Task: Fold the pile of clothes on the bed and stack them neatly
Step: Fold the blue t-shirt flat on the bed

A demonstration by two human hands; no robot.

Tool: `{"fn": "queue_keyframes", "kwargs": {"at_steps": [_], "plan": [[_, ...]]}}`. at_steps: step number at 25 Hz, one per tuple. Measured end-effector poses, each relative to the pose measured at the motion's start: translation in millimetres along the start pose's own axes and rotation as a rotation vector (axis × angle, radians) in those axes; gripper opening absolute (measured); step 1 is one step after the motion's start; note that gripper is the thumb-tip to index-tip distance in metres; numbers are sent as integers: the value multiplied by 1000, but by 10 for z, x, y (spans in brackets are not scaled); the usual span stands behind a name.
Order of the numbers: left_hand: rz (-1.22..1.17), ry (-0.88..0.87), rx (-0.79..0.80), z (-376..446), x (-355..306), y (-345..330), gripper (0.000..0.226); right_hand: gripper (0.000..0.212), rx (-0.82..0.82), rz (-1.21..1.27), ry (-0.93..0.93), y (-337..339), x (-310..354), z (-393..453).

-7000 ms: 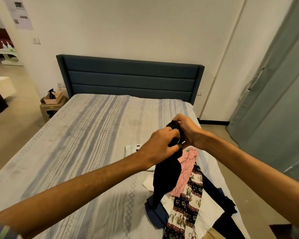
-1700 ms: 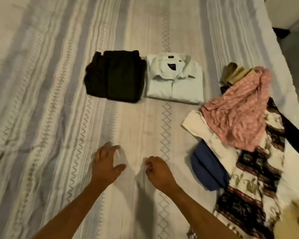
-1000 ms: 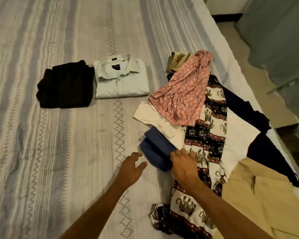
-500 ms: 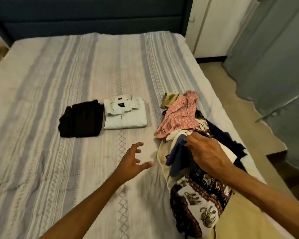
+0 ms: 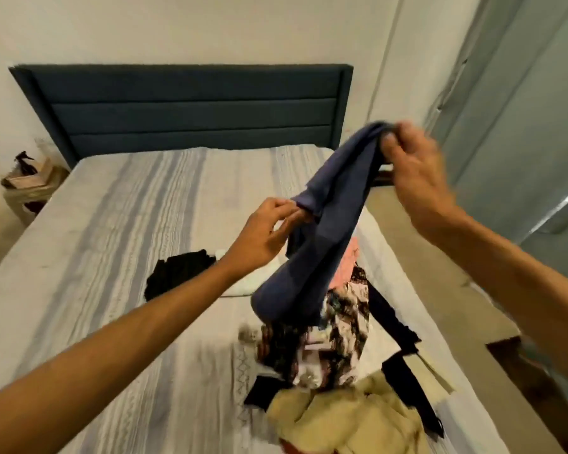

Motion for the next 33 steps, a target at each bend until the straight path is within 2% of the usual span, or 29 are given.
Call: {"fn": "queue_keyframes", "kwargs": {"at_steps": [2,3,4,5,7,9,11,13,15,17,18,20,22,24,25,26,27,28,29,31,33], "plan": [[-52,-64,-93,103,-644,565,15,23,-157,160,-103,367,503,450],[-128,-67,-76,119,-942,769,6,26,-199,216,-150,536,728,607],[-172,-61,-42,103,-1213,921,20,27,-210,250,-183,634,914,707],[-163,-70,2,53,-1462,1032,48,28,-190,269,-202,667,1051,747],[-79,-75,33,-41,-1820,1173,93,30,-47,280,-174,492,1264,764],[-116,-16,-39,-132,-2026,1336,103,30,128,242,-133,211,1438,707],[-287,97,-97,-204,-2096,1559,85,29,243,231,-114,-19,1620,628],[-414,210,-123,-244,-2026,1821,48,34,307,191,-102,-149,1749,584],[-527,304,-143,-310,-1911,2117,30,47,452,-34,-66,-325,1752,545],[-598,406,-126,-388,-1811,2294,26,66,630,-270,-69,-566,1724,398],[-589,456,-136,-402,-1736,2359,22,71,682,-280,-78,-715,1727,308],[-577,530,-180,-459,-1644,2422,9,80,665,-71,-48,-1032,1858,127],[-610,579,-276,-551,-1596,2474,20,94,660,152,62,-1349,2049,-132],[-681,564,-397,-662,-1638,2596,27,110,645,80,279,-1577,2157,-381],[-737,549,-427,-725,-1673,2663,26,105,553,39,356,-1614,2162,-416],[-792,539,-404,-750,-1727,2679,24,85,396,67,363,-1555,2110,-338],[-840,540,-369,-801,-1770,2693,22,54,238,142,333,-1474,2051,-217],[-851,543,-340,-886,-1804,2725,21,26,138,230,283,-1399,2005,-90],[-863,539,-312,-954,-1821,2744,19,13,115,325,236,-1384,1968,48],[-862,519,-319,-1088,-1793,2843,15,20,168,449,194,-1409,2014,233],[-684,415,-318,-1228,-1837,3006,18,21,225,508,174,-1446,2150,326]]}}
Point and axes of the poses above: each hand's wrist, its own z-axis towards the middle knuckle, its own y-axis out of the back of the hand, x = y × z, the point moved 9 cm from there along z, towards the middle knuckle, and after that the axes turned 12 degrees about y, right-handed, at the moved point
